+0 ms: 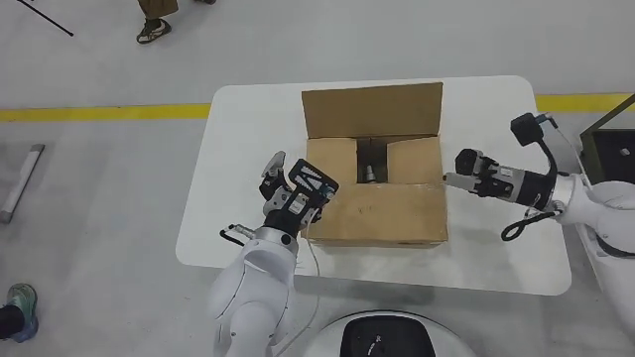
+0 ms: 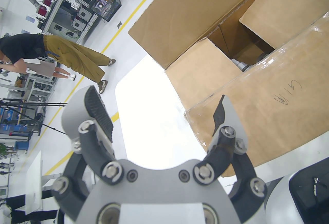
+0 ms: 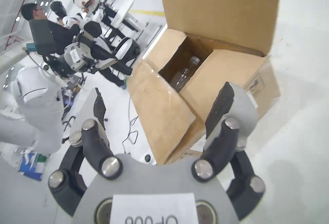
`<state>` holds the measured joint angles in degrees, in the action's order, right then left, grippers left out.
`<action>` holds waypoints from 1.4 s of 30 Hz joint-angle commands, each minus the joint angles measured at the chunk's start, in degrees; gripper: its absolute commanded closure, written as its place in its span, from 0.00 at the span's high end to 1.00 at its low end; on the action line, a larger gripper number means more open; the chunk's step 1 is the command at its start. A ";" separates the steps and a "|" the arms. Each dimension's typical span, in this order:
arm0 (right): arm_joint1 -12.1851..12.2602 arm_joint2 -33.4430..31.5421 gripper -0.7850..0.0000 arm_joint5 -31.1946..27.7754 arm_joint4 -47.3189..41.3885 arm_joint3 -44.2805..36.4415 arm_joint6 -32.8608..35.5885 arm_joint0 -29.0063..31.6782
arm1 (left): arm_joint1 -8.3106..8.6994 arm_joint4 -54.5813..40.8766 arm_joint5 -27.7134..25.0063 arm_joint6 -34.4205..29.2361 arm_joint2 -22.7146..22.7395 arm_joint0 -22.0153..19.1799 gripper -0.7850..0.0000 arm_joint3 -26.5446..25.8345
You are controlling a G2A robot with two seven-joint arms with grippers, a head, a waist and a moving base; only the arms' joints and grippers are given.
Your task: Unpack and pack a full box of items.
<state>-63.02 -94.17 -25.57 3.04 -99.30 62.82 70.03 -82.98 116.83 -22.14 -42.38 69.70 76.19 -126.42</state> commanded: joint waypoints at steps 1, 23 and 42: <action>0.30 0.76 1.00 0.08 -1.19 1.50 4.06 -1.36 | 0.00 0.00 0.00 0.00 0.00 0.00 1.00 0.00; 0.80 6.74 1.00 1.55 -1.27 4.36 3.84 -3.30 | 0.00 0.00 0.00 0.00 0.00 0.00 1.00 0.00; 3.25 8.07 1.00 -4.54 -8.82 2.76 11.36 -1.74 | 0.00 0.00 0.00 0.00 0.00 0.00 1.00 0.00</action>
<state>-59.83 -86.40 -29.78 -6.16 -96.85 74.50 68.42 -82.98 116.83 -22.14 -42.38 69.70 76.19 -126.42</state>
